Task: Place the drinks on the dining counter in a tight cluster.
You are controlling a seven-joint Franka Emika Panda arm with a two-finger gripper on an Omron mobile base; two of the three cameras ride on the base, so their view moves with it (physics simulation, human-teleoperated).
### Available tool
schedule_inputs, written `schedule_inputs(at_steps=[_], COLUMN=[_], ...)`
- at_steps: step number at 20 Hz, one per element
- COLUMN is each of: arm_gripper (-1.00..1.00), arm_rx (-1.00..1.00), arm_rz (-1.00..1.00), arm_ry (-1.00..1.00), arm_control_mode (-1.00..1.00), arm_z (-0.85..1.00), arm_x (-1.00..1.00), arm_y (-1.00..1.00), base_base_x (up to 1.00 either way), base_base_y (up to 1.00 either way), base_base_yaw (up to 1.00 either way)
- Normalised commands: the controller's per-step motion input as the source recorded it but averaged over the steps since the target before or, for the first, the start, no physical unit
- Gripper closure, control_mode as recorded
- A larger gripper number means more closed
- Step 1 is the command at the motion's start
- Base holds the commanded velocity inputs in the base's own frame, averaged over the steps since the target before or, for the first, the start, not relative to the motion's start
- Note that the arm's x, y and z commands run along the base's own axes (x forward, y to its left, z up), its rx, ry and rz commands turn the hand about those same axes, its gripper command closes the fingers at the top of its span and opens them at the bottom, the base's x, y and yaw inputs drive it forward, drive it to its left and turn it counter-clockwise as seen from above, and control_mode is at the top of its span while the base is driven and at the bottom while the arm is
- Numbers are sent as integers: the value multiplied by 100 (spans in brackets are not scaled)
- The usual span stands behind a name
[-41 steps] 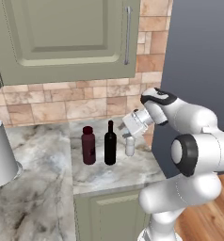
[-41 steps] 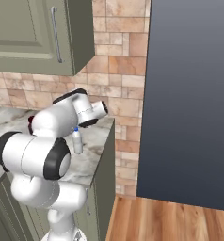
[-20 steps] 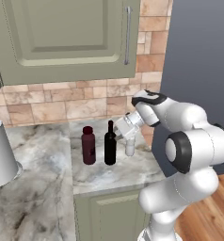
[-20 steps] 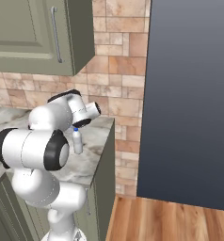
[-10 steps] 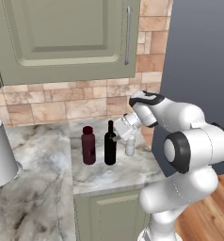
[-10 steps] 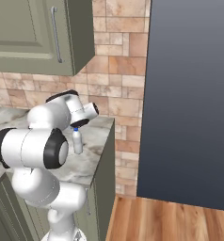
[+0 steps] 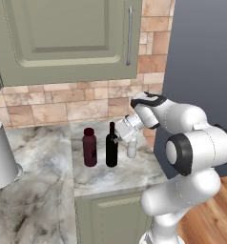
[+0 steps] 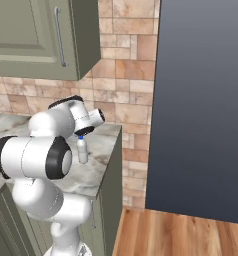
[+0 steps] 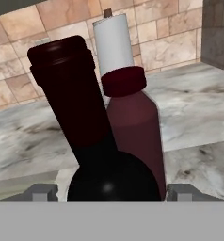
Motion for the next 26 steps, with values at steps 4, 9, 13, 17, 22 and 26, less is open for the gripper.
schedule_inputs(at_steps=[4,9,13,17,22,26], arm_gripper=[100,100,100,100,100,100], arm_rx=[0,0,0,0,3,4], arm_rz=[0,0,0,0,0,0], arm_ry=[0,0,0,0,0,0], arm_control_mode=[-100,-100,-100,-100,-100,-100], arm_z=[0,0,33,85,81,35], arm_x=[0,0,-2,-2,-20,-28], arm_y=[0,0,-31,-54,-19,0], base_base_x=[0,0,0,0,0,0], base_base_y=[0,0,0,0,0,0], base_base_yaw=[0,0,0,0,0,0])
